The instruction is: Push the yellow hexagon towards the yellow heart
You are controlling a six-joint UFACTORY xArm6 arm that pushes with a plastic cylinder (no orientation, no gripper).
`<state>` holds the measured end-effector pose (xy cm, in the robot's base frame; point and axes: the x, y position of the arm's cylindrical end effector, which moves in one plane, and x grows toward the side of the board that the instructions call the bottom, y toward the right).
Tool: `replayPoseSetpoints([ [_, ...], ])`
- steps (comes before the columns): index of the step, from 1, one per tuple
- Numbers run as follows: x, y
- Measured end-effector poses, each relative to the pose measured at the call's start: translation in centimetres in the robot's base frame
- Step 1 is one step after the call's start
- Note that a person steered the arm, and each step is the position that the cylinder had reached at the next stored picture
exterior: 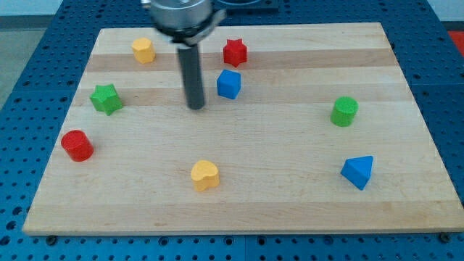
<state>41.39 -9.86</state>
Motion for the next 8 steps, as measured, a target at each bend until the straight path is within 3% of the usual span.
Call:
replayPoseSetpoints([
  [1, 0.7, 1.7],
  [2, -1.6, -1.9],
  [3, -7.8, -5.9],
  [4, -10.6, -0.9],
  [5, -15.8, -4.3],
  [6, -20.3, -11.7],
  [7, -19.5, -15.4],
  [8, -13.1, -8.3],
])
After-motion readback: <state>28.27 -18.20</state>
